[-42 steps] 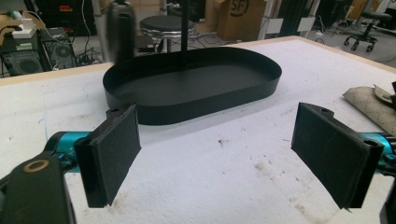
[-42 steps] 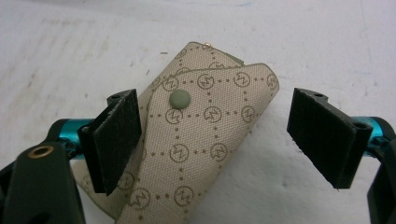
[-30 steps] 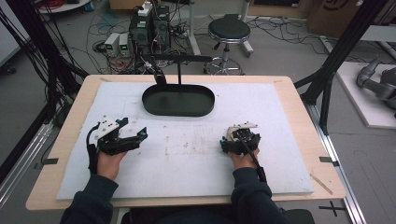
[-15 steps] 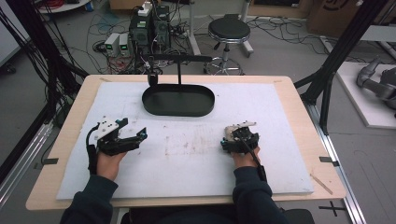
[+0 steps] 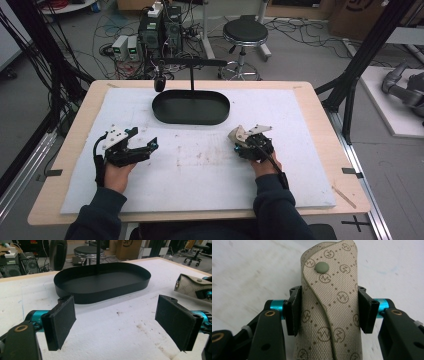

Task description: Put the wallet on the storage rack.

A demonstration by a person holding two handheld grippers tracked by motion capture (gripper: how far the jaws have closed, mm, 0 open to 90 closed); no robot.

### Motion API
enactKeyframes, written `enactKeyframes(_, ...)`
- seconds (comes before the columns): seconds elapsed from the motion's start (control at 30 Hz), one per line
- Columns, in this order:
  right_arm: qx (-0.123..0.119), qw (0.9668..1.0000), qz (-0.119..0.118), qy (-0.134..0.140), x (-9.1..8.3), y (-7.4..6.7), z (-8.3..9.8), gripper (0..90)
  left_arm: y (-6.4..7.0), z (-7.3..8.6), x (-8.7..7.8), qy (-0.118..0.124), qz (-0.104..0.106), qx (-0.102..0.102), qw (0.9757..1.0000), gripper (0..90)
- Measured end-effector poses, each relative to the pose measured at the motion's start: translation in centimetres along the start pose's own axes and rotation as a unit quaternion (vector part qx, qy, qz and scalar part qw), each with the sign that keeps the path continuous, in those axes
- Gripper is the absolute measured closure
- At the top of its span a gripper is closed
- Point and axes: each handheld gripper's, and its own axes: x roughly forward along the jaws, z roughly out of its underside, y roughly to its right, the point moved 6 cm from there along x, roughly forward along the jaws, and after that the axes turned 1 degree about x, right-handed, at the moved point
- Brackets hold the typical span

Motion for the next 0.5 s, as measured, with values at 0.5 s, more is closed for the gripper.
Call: enactKeyframes(0.5, -0.030, 0.9905, -0.119, 0.061, 5.6, -1.1, -9.9, 45.6, -0.4, -0.1, -0.2, 0.009, -0.002, 0.001, 1.0000, 16.4)
